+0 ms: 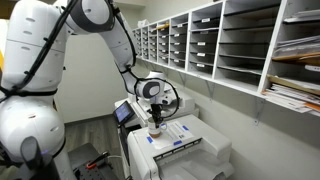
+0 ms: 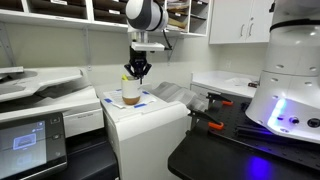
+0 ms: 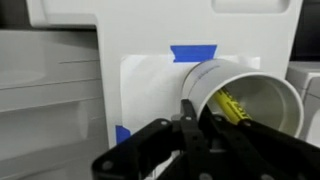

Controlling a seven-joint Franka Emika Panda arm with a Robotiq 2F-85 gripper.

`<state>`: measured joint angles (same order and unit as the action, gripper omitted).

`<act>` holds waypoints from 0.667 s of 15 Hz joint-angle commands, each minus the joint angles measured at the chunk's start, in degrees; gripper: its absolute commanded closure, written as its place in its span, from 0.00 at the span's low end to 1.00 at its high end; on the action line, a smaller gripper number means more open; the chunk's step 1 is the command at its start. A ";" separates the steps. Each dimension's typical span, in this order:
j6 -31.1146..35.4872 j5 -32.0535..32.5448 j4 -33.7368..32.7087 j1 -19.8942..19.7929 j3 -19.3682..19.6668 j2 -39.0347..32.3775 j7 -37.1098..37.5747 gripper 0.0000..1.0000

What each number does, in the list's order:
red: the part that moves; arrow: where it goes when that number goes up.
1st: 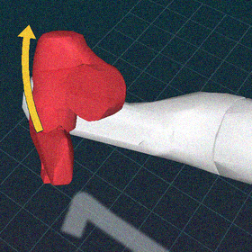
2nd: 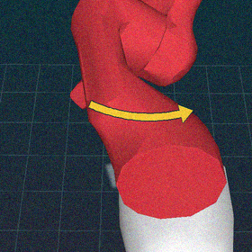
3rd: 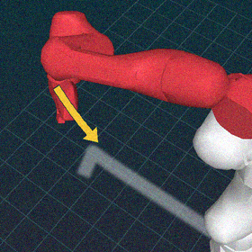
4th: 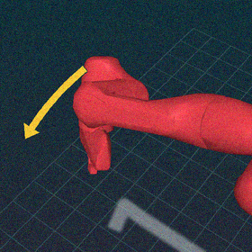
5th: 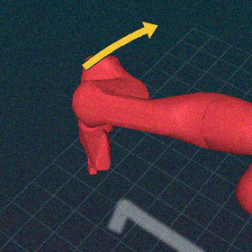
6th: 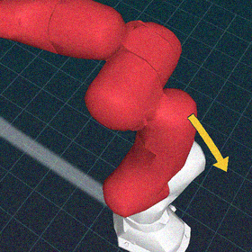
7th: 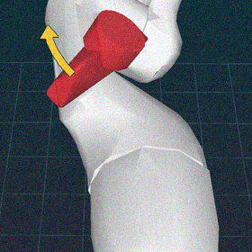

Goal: Move the mug to the left

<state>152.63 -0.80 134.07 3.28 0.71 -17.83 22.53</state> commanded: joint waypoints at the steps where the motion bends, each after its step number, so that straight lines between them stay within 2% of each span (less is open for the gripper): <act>1: 1.49 -1.93 1.03 0.65 -1.39 1.45 -3.83 0.97; 4: 1.24 -2.26 0.57 1.28 -2.44 1.05 -4.54 0.97; 10: 0.36 -0.98 -0.08 2.57 -1.98 0.28 -3.74 0.97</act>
<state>152.92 -1.32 134.15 5.37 -1.74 -17.96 20.25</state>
